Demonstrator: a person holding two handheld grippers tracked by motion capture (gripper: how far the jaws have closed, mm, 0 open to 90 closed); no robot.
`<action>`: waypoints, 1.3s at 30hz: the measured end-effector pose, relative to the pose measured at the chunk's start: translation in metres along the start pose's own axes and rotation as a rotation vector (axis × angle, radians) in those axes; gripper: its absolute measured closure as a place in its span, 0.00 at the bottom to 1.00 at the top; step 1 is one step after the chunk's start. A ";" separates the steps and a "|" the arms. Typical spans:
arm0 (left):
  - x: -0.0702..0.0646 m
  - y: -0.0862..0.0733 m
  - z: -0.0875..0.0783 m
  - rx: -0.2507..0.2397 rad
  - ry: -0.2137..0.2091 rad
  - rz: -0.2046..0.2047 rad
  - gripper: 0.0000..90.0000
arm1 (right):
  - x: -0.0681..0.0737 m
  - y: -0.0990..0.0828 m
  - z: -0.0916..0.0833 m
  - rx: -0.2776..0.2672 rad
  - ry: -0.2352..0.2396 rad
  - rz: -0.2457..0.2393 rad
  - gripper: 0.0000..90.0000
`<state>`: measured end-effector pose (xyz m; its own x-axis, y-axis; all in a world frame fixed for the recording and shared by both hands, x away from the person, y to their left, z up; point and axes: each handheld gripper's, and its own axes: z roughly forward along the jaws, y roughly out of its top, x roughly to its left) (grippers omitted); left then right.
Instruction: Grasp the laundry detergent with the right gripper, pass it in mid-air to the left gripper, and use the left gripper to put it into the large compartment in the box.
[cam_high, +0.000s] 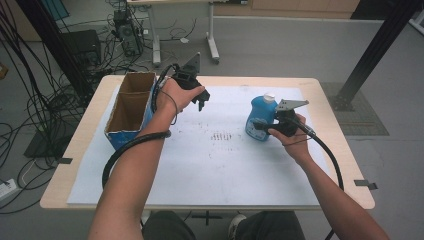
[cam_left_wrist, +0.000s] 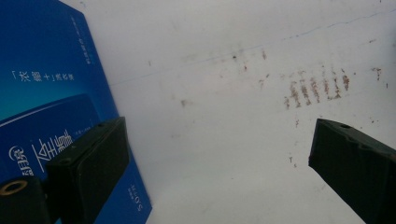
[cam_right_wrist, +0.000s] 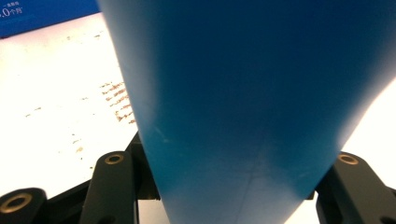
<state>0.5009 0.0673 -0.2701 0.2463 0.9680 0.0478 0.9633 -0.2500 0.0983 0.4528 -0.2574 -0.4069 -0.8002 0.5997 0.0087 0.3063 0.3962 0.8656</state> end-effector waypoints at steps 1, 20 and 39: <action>0.000 0.000 0.000 0.001 0.000 0.002 0.06 | 0.000 0.000 0.000 -0.001 0.000 0.000 0.49; 0.005 -0.002 -0.004 -0.006 0.004 0.014 0.06 | 0.000 0.000 0.000 -0.001 -0.001 -0.001 0.48; 0.007 -0.005 -0.010 -0.011 0.008 0.021 0.06 | 0.000 0.000 0.000 -0.001 0.002 -0.002 0.49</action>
<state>0.4971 0.0755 -0.2601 0.2656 0.9623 0.0583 0.9566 -0.2705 0.1085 0.4530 -0.2577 -0.4069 -0.8017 0.5977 0.0082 0.3046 0.3966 0.8660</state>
